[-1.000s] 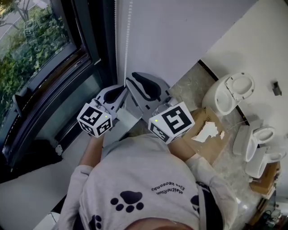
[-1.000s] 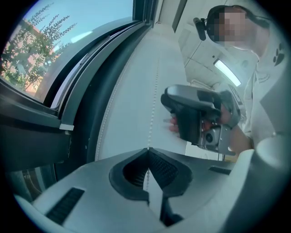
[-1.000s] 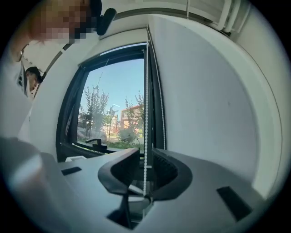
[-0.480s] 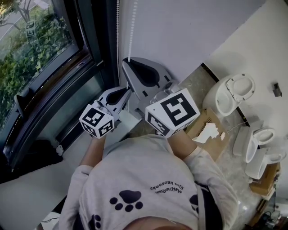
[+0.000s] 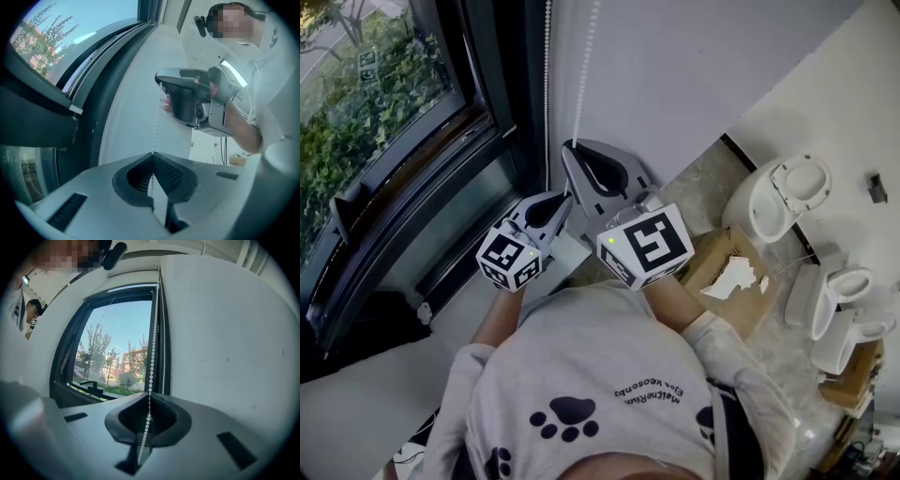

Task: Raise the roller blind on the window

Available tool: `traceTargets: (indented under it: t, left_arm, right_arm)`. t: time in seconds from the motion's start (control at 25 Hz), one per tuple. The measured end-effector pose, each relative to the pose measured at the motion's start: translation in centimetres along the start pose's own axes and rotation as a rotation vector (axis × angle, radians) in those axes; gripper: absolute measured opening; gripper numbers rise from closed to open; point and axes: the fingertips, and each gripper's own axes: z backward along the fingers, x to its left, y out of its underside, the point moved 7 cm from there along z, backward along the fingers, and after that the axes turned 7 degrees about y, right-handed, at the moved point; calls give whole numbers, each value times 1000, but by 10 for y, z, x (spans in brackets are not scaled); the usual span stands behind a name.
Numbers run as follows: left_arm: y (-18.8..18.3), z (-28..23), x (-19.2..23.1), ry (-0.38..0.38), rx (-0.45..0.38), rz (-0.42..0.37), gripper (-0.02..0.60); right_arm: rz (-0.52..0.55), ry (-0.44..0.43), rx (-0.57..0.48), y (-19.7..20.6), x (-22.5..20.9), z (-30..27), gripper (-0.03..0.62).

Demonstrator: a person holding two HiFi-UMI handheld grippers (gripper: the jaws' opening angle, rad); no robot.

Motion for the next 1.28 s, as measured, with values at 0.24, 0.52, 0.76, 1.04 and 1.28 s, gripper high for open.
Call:
traceTargets:
  t: [0.24,0.52,0.76,1.04,1.28]
  left_arm:
    - [25,3,6,-19,36,-22,9]
    - [52,8,9,-44,60,-20,9]
    - [79,13,7,-67,115,5,9]
    - [83,22,12,-83,127,34,47]
    - [5,34,19,-47,-25,44,101]
  right_arm:
    - [18,8,14,27,5,1,14]
    - [-1,-2,38,55,9,2,13]
    - [-6,-3,96,83,12,2,12]
    - [-27,3,124,101,12,5,12]
    - [-35,1,119,102,12,5,12]
